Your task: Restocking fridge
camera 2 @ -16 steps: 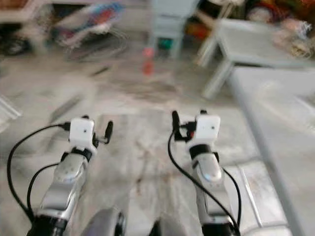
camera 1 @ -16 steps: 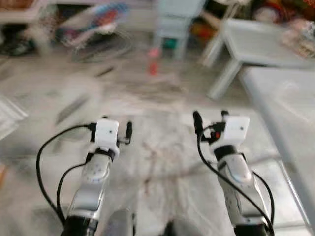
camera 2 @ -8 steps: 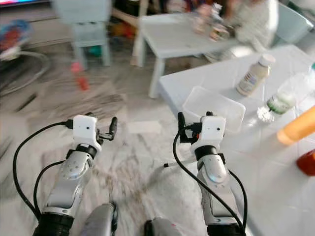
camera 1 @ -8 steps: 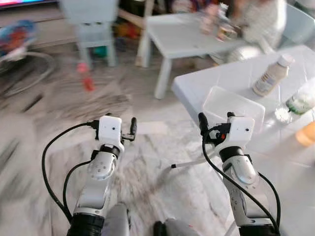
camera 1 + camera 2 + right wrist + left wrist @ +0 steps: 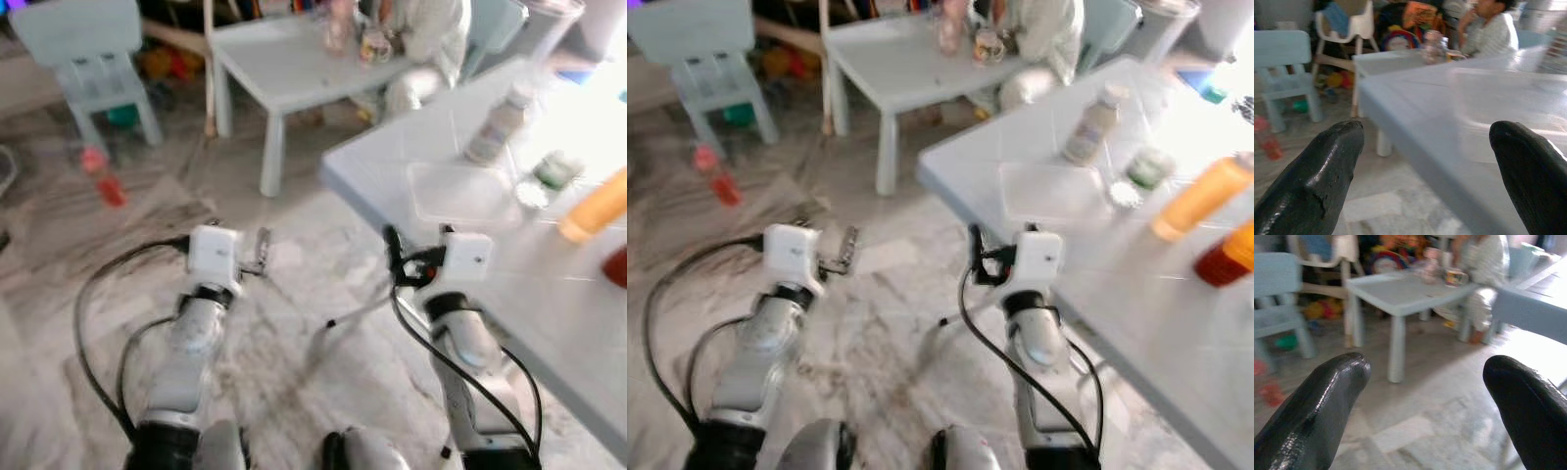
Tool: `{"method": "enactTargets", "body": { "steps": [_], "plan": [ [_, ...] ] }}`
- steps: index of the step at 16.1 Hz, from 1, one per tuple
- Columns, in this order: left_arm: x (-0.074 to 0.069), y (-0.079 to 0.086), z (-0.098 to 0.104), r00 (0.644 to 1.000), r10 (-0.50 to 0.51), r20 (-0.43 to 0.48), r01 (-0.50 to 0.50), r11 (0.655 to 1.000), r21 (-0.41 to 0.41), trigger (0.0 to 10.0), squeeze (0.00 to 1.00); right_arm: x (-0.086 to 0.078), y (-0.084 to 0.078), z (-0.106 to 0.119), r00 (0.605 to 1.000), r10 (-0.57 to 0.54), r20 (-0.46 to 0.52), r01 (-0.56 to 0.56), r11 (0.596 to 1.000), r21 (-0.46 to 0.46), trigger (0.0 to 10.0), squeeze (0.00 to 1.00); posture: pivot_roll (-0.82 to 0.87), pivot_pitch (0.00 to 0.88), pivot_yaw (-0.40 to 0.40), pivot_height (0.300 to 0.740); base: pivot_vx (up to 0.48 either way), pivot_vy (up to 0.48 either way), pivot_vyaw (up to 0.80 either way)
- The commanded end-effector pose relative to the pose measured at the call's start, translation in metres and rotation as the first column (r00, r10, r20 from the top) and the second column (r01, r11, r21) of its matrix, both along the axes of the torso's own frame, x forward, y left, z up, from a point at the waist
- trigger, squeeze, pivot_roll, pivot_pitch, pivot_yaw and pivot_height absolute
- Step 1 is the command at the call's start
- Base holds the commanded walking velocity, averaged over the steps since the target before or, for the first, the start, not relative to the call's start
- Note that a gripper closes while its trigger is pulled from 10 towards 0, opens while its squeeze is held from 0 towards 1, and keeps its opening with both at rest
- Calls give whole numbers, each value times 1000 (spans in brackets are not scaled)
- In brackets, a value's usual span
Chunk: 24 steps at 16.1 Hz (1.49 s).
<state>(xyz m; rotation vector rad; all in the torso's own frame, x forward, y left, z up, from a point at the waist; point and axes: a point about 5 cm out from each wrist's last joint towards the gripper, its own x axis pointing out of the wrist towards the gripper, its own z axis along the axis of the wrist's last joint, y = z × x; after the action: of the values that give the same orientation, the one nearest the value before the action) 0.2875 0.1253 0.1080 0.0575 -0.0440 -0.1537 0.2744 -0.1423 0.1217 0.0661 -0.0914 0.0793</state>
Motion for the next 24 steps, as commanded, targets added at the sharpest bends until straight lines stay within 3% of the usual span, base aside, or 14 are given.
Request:
{"method": "enactTargets", "body": {
  "steps": [1, 6, 8, 11, 14, 24],
  "plan": [
    [-3, -8, -2, 1000, -24, -5, 24, 1000, -11, 10000, 0, -1, -11, -1, 999, -39, -5, 39, 999, -20, 10000, 0, 74, 162, -78, 740, 0, 0, 0],
    [-2, -10, 0, 999, -40, 4, 40, 999, -9, 10000, 0, 3, -17, 0, 994, -105, 2, 105, 994, -25, 10000, 0, 76, 162, -74, 740, 0, 0, 0],
    [-4, -12, -1, 998, -56, 1, 56, 998, -9, 10000, 0, 3, -27, -2, 984, -176, -26, 176, 984, 3, 10000, 0, 78, 160, -70, 740, 0, 0, -553],
    [-2, -9, -1, 999, -54, 1, 54, 999, -7, 10000, 0, 4, -27, -5, 983, -177, -38, 178, 984, 14, 10000, 0, 82, 161, -69, 740, 0, 0, -800],
    [-2, -9, -1, 998, -60, 2, 60, 998, -7, 10000, 0, 5, -22, -4, 985, -167, -39, 168, 985, 27, 10000, 0, 84, 161, -69, 740, 0, 287, -698],
    [-2, -9, -2, 998, -70, -2, 70, 998, -1, 10000, 0, 6, -20, -4, 986, -165, -38, 166, 986, 34, 10000, 0, 87, 165, -67, 740, 111, 417, 0]
  ]
}}
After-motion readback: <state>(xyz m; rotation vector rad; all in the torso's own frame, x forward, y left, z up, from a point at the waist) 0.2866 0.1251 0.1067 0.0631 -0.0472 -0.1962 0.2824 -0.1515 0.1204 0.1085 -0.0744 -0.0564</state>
